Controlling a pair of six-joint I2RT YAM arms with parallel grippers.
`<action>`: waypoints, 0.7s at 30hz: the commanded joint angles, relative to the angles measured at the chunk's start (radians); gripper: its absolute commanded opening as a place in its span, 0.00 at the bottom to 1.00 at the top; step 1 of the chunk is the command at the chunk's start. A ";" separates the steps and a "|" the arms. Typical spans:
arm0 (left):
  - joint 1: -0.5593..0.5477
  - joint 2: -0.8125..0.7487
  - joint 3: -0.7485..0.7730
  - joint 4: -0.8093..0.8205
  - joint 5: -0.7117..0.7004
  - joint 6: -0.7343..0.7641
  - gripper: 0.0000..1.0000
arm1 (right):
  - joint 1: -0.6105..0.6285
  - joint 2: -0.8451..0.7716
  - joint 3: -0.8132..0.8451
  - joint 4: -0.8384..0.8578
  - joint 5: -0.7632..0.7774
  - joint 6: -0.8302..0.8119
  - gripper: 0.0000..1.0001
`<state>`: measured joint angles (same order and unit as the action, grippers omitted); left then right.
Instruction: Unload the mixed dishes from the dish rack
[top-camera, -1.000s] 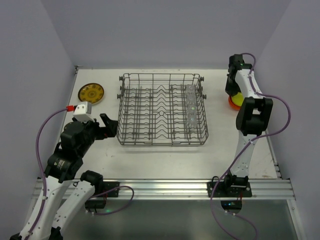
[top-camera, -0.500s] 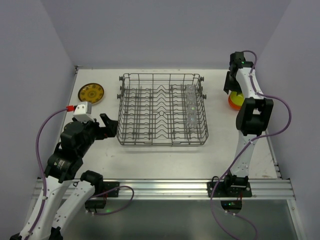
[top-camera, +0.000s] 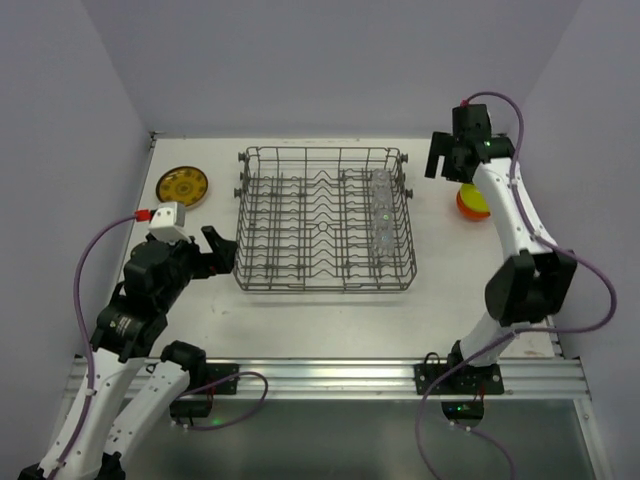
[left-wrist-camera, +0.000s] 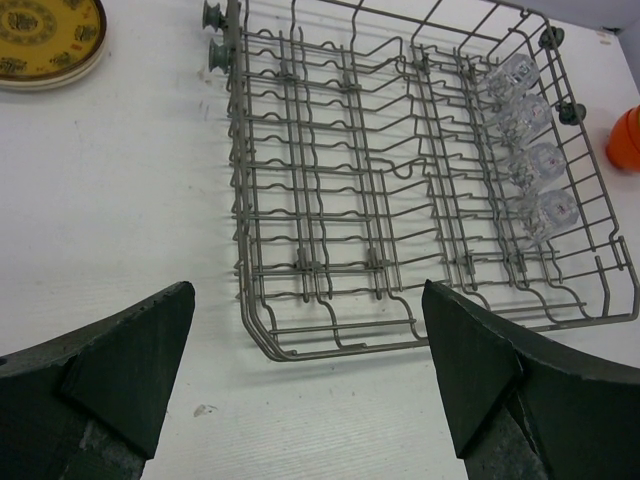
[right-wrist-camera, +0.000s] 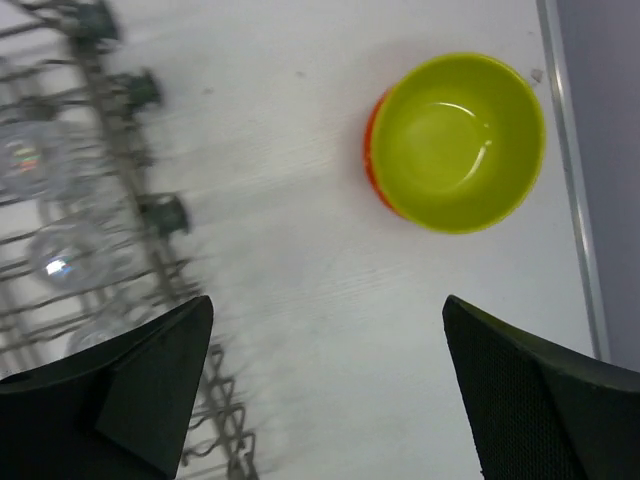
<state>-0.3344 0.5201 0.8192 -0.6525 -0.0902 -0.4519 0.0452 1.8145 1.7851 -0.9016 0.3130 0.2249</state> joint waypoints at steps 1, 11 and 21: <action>-0.003 0.020 -0.006 0.030 -0.013 0.015 1.00 | 0.105 -0.327 -0.183 0.200 -0.088 0.051 0.99; -0.005 0.057 0.014 0.027 -0.074 0.013 1.00 | 0.134 -0.678 -0.788 0.597 -0.584 0.307 0.86; -0.003 0.047 -0.015 0.059 -0.117 0.001 1.00 | 0.340 -0.598 -0.742 0.377 -0.148 0.286 0.98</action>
<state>-0.3344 0.5629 0.8181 -0.6449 -0.1844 -0.4526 0.3420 1.1687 0.9905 -0.4763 0.0154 0.5041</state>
